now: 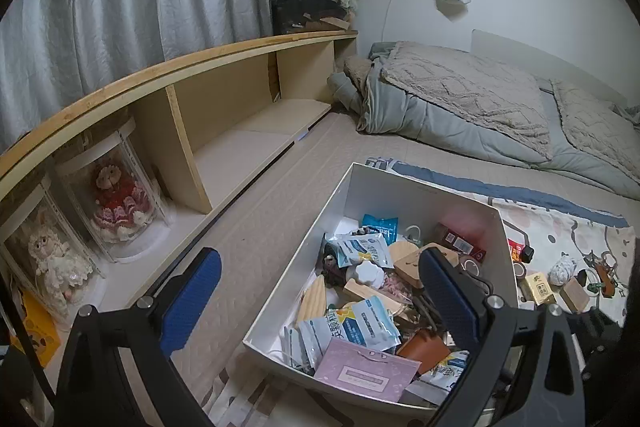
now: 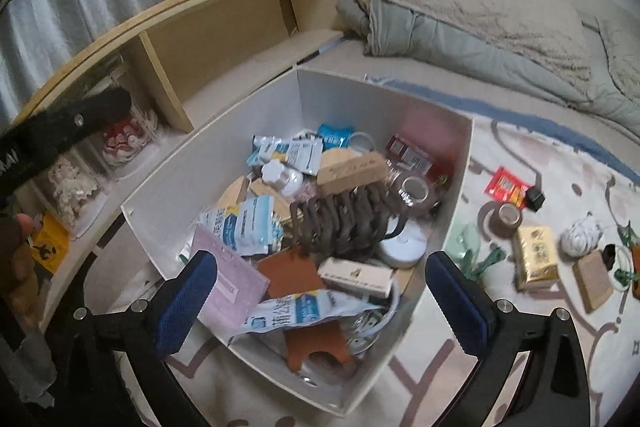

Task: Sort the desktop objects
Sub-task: 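Move both tools away from the storage box toward the items on the blanket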

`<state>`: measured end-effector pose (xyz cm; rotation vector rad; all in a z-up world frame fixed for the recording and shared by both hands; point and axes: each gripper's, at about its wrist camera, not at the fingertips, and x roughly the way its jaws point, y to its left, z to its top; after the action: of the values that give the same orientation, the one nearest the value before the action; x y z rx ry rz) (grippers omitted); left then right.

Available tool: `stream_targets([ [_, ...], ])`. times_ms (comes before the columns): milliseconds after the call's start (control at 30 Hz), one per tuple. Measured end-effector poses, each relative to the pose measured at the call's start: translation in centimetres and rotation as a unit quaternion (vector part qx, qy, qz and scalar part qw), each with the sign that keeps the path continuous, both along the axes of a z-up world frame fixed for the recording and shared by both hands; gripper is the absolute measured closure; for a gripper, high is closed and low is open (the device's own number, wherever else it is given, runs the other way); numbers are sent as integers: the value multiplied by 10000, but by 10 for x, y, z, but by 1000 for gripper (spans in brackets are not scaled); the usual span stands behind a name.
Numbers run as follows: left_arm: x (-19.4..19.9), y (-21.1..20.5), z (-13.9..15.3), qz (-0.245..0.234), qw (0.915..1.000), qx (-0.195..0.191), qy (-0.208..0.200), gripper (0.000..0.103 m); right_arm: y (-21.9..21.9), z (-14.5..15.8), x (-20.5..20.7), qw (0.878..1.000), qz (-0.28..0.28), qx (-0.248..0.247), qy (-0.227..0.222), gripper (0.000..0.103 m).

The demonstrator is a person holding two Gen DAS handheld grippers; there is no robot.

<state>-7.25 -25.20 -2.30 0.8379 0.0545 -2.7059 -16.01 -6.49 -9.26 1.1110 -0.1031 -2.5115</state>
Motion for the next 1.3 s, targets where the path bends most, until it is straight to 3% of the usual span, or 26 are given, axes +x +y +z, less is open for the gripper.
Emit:
stream_targets([
  [700, -8, 22, -4, -205, 9997, -92, -67, 3, 74, 36, -7, 9955, -755, 104, 571, 0],
  [1300, -14, 63, 4, -608, 9981, -92, 12, 1, 133, 56, 11, 9870, -1394, 163, 778, 0],
])
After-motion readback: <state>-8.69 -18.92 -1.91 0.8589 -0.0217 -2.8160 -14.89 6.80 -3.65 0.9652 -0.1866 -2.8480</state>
